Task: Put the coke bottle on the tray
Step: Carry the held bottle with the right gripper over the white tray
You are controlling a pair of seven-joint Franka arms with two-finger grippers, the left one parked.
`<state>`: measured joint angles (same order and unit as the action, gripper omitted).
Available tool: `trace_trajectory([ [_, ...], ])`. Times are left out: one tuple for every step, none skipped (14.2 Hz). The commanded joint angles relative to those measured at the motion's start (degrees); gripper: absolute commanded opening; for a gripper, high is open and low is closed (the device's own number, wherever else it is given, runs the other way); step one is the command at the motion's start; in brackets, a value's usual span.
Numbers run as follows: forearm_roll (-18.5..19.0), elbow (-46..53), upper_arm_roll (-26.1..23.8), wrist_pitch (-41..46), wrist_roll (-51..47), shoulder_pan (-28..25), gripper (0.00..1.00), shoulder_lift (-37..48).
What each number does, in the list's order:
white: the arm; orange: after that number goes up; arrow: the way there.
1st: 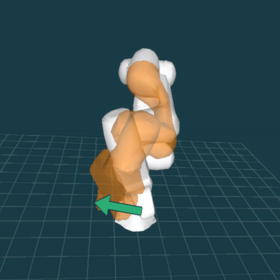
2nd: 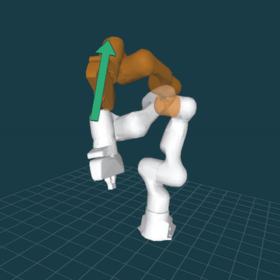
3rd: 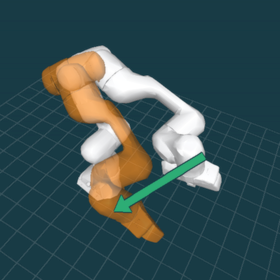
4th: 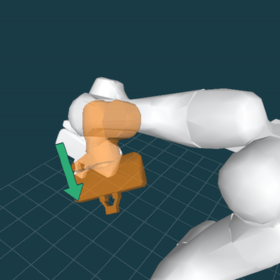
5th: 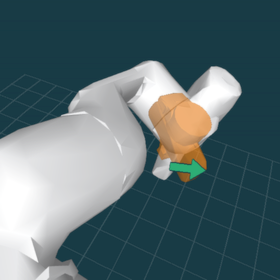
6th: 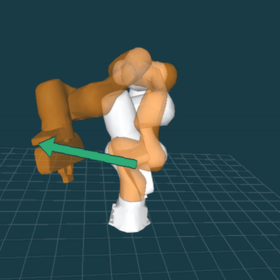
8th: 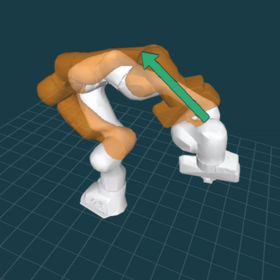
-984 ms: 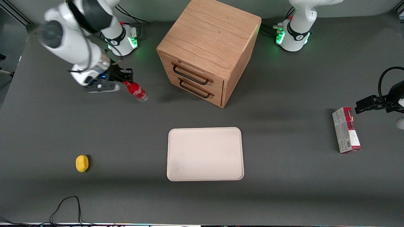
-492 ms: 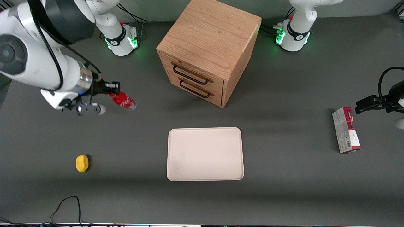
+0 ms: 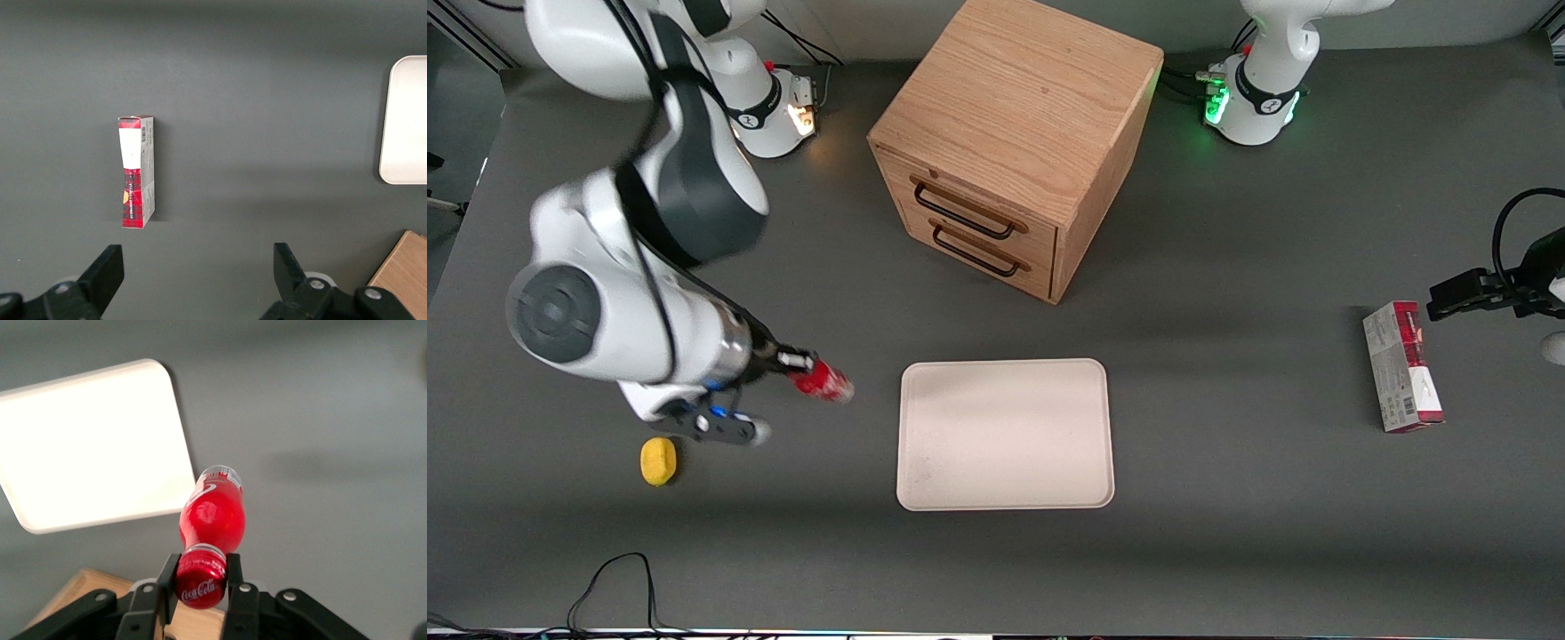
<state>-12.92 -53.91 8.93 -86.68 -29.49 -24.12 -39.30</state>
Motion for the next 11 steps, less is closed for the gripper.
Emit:
trace_trajectory([
  [-1.4, 5.13, -1.73, -5.4, -4.7, -0.13, 0.0, -5.77],
  [-1.4, 6.01, -2.07, -8.13, -4.7, -0.4, 0.0, -7.87],
  [-0.97, 7.32, -2.95, -9.89, -4.79, -0.49, 0.0, -10.07],
  [-0.79, 8.46, -3.04, -11.13, -5.14, -1.36, 0.0, -12.01],
  [-0.62, 9.0, -3.04, -12.8, -5.23, -1.63, 0.0, -13.24],
  [-0.27, 9.0, -3.13, -15.07, -5.23, -1.72, 0.0, -13.87],
  [-0.17, 9.0, -3.13, -16.49, -5.23, -1.8, 0.0, -15.0],
  [-0.09, 9.0, -3.13, -16.85, -5.32, -2.15, 0.0, -15.45],
  [0.09, 8.92, -3.05, -17.03, -5.49, -2.59, 0.0, -15.63],
  [0.52, 8.91, -2.96, -17.03, -5.49, -2.77, 0.0, -15.72],
  [1.31, 8.91, -3.13, -17.12, -5.58, -2.77, 0.0, -15.72],
])
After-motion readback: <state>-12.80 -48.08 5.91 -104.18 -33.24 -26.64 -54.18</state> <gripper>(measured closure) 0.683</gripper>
